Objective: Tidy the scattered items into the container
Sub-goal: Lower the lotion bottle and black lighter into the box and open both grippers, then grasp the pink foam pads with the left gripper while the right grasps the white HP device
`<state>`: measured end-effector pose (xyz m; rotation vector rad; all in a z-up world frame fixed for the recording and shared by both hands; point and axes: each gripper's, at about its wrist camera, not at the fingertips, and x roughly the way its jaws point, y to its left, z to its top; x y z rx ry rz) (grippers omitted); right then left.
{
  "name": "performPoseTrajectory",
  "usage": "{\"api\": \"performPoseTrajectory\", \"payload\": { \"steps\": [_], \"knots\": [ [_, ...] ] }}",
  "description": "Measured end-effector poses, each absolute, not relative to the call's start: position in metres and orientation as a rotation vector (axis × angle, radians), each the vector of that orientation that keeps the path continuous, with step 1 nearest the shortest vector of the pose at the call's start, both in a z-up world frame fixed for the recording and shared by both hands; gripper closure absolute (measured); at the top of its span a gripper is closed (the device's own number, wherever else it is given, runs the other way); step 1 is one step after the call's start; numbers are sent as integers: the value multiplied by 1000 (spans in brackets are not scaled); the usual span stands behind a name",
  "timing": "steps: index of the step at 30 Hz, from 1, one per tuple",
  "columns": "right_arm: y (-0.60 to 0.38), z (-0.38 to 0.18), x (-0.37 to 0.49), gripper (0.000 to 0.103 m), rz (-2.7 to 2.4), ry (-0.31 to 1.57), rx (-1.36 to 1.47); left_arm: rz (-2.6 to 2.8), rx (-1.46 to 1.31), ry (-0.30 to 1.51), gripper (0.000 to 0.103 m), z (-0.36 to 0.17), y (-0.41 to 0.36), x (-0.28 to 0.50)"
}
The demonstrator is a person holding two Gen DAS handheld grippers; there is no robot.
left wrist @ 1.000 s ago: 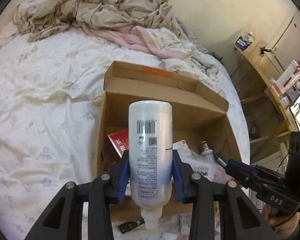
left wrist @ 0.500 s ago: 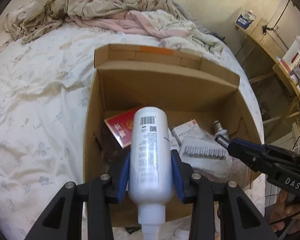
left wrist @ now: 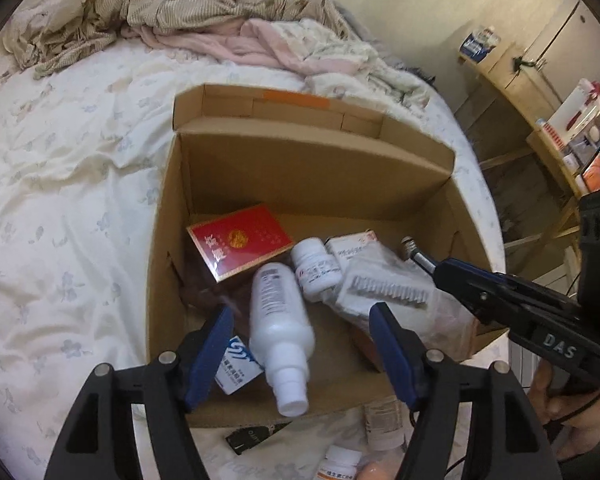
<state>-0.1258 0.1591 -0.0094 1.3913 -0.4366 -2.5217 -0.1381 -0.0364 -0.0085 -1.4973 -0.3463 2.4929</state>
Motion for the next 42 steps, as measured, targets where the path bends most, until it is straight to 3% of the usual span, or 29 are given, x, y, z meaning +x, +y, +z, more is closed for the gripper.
{"api": "performPoseTrajectory", "payload": {
  "steps": [11,15,28,42],
  "knots": [
    [143,-11,-135,80,-2484,-377,1435,2460,-1592,-421,32,4,-57,-107],
    [143,-4,-131,54,-2521,-349,1426,2478,-1618,-384,32,6,-58,-92],
    [171,32,-101,54,-2556,-492,1311,2432,-1692,-429,32,1,-39,-44],
    [193,63,-67,54,-2533,-590,1235,2322,-1831,-362,32,-21,-3,-1]
  ]
}}
